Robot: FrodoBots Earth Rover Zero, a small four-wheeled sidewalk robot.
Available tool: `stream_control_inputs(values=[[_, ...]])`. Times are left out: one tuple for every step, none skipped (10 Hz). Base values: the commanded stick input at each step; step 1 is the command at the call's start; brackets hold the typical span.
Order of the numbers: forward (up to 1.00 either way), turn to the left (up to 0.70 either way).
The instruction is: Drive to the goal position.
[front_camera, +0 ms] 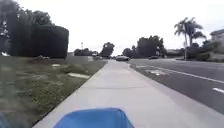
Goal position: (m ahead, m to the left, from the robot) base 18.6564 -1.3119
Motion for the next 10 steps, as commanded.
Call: stream_control_inputs(values=[[0.85, 0.0], [0.85, 0.0], [0.85, 0.0], [0.85, 0.02], [0.85, 0.19], [0.85, 0.23], [0.85, 0.07], [0.85, 0.0], [0.85, 0.0], [0.85, 0.0]])
